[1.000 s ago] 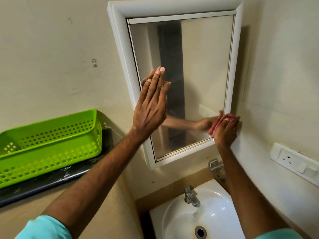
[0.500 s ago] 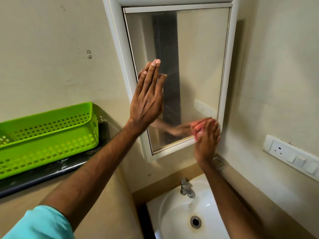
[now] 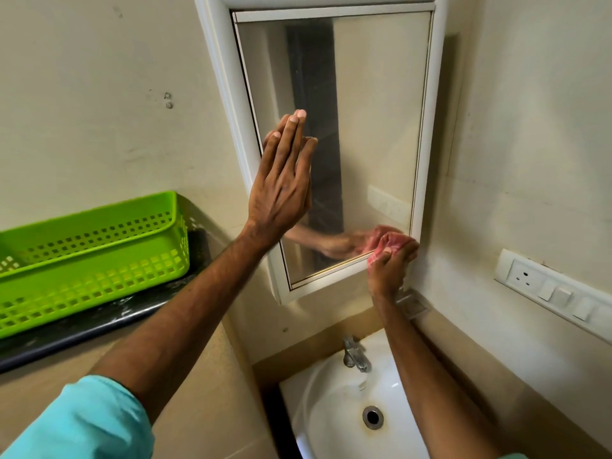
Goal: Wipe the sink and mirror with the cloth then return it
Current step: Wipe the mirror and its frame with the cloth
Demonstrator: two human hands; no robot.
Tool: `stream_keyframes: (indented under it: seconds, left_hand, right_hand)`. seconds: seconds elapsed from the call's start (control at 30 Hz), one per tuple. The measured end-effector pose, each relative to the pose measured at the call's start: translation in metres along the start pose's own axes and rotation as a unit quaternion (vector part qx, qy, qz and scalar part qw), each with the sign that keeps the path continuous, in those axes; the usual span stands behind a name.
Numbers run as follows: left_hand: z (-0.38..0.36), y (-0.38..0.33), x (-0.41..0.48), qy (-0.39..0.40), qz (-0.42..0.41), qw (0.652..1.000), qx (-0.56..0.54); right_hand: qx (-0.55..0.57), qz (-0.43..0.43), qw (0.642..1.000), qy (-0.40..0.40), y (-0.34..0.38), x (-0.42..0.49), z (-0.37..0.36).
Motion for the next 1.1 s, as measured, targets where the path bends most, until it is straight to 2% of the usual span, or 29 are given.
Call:
stream_keyframes:
  seconds: [0.13,0.33,0.47,0.6,0.7,0.83,0.97,1.03,1.1]
  left_hand:
    - [0.000,0.001,0.000,0.005,0.005,1.000,-0.013]
    - [0.001,0.001,0.001,0.000,-0.002,1.000,-0.026]
    - [0.002,0.000,-0.007,0.004,-0.013,0.999,-0.039]
    - [-0.001,-0.003,-0.014,0.043,-0.016,0.998,-0.046]
    - [0.000,-0.004,-0.013,0.063,-0.006,0.997,-0.053]
    - [-0.001,-0.008,-0.015,0.077,-0.003,0.995,-0.061]
    - [0.001,-0.008,-0.015,0.084,0.001,0.994,-0.065]
    - [0.001,-0.005,-0.015,0.091,-0.004,0.993,-0.068]
    - [-0.001,-0.003,-0.017,0.098,-0.017,0.993,-0.064]
  right_hand:
    - [-0.081,0.037,0.995,0.038,0.019,-0.049,-0.026]
    - [-0.083,0.140,0.975,0.152,0.046,-0.160,-0.067]
    - [-0.100,0.170,0.968,0.153,0.037,-0.144,-0.059]
    - [-0.130,0.115,0.975,0.135,0.031,-0.122,-0.052]
    - [-0.110,0.077,0.977,0.168,0.049,-0.152,-0.063]
    - [-0.120,0.114,0.958,0.234,0.065,-0.224,-0.086]
    - [-0.116,0.132,0.953,0.248,0.068,-0.238,-0.087]
    - [-0.108,0.106,0.954,0.258,0.063,-0.233,-0.086]
    - [-0.068,0.036,0.962,0.260,0.059,-0.230,-0.087]
Point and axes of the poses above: each hand's wrist, its own x-axis towards the middle knuckle, its own z-axis out of the back of the hand, y = z × x, the point moved 9 cm from there along x, towards the middle knuckle, and after that the axes turned 6 degrees about z, right-handed, at the moved point
